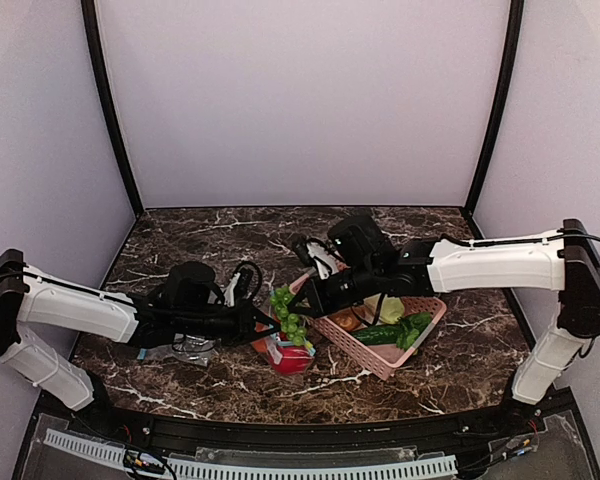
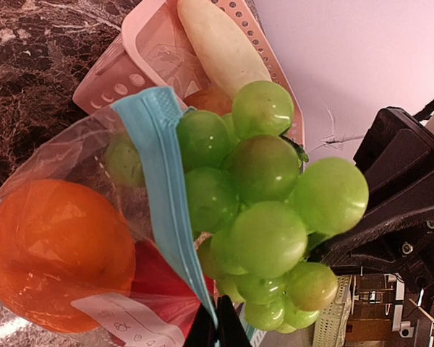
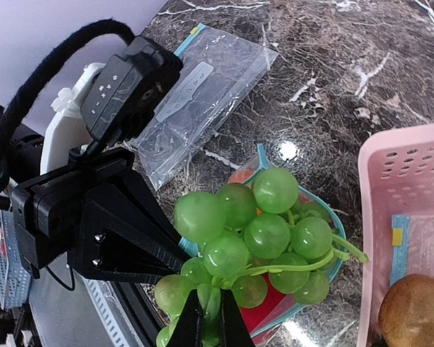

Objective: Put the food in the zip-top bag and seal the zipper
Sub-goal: Pick up the zipper food storage bag at the center of the board.

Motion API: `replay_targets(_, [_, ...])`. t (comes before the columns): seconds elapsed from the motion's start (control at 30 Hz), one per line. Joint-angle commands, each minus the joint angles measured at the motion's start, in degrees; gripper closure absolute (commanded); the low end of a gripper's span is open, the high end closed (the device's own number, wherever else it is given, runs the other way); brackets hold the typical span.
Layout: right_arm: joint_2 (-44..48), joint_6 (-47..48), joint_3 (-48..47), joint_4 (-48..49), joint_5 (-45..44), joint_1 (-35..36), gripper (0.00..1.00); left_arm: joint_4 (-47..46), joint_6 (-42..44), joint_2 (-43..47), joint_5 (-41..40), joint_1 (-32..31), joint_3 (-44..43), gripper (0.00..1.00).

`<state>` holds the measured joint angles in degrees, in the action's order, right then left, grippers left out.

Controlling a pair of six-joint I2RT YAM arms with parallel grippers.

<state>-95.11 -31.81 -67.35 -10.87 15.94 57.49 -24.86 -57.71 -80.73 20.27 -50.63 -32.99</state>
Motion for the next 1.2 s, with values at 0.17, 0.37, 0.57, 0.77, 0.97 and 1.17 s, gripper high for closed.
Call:
replay_targets(0.17, [-3.8, 10.2, -3.5, 0.5, 0.5, 0.4, 1.0, 0.2, 1.3, -0.3, 2.9, -0.2, -0.4, 0.99])
replay_targets(0.37, [-3.9, 11.5, -2.4, 3.7, -1.7, 0.6, 1.0, 1.9, 3.1, -0.9, 5.1, -0.1, -1.9, 0.99])
replay_targets(0.57, [-4.2, 10.4, -1.5, 4.4, -9.3, 0.7, 1.0, 2.5, 3.7, -1.0, 5.9, -0.2, -2.7, 0.99])
replay_targets(0.77, [-5.6, 3.9, -2.4, 5.1, -13.2, 2.4, 1.0, 2.1, 3.4, -1.6, 5.8, -0.2, -3.0, 0.99])
replay_targets(0.97, [-8.3, -1.3, -3.7, 5.1, -15.8, 4.6, 1.0, 1.5, 3.0, -1.8, 5.8, -0.2, -3.2, 0.99])
replay_targets(1.17, [-8.3, -5.2, -5.2, 2.5, -15.1, 4.8, 1.0, 3.5, 3.7, -0.7, 4.8, -0.1, -3.0, 0.99])
